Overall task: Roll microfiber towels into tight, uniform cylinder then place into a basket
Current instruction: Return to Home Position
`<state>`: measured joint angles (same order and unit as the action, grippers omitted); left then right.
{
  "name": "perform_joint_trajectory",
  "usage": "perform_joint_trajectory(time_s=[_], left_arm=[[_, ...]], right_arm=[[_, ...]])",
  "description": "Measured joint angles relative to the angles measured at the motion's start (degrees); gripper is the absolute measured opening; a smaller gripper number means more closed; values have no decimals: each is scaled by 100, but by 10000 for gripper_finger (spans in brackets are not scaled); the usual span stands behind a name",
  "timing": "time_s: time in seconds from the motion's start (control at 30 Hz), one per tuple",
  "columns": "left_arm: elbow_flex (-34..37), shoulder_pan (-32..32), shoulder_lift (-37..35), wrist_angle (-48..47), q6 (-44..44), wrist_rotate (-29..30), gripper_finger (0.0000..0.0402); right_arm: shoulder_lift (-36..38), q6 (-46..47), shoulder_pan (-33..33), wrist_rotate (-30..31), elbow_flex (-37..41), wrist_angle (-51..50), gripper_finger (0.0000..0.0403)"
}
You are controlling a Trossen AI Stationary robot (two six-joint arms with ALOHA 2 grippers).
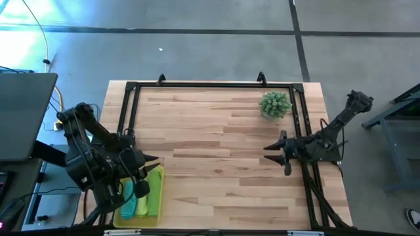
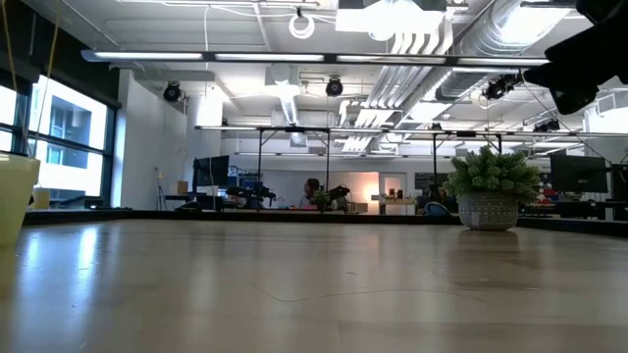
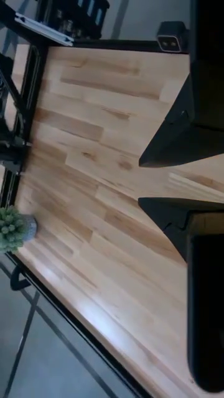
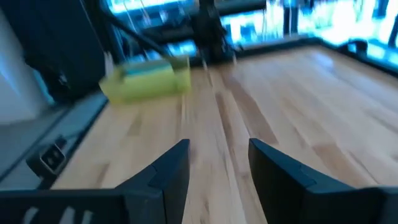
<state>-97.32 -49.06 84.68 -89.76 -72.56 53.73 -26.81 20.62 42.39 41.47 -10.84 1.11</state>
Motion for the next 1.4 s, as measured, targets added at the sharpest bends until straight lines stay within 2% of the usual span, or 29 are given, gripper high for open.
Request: perform_joint_trajectory(time_s=[0.13, 0.23, 0.5, 0.7, 0.83, 0.93, 1.2, 1.3, 1.4], left_arm=[[0, 0, 25, 4, 170, -74, 76], [0, 0, 25, 4, 94, -80, 76], [21, 47, 25, 81, 72, -38, 76], [547, 254, 36, 884, 451, -42, 76], [1149, 528, 42, 1855, 948, -275, 76], [1682, 890, 40, 2896, 1775, -497, 76], [3136, 2288, 42, 6700, 4249, -2135, 76], [3553, 2720, 42, 7521, 4783, -2597, 76], [4031, 3074, -29, 8176, 5325, -2758, 76]], right_arm=[[254, -637, 0, -9, 636, 1263, 156], [370, -719, -2, -76, 971, 1761, 156], [389, -739, -2, -129, 1023, 1725, 156], [398, -417, -2, -246, 1021, 1716, 156], [398, -417, -4, -252, 1021, 1715, 156], [398, -417, -2, -251, 1021, 1708, 156], [395, -415, -2, -251, 1021, 1672, 156], [395, -417, -2, -251, 1020, 1672, 156], [395, -417, -2, -251, 1019, 1670, 156]])
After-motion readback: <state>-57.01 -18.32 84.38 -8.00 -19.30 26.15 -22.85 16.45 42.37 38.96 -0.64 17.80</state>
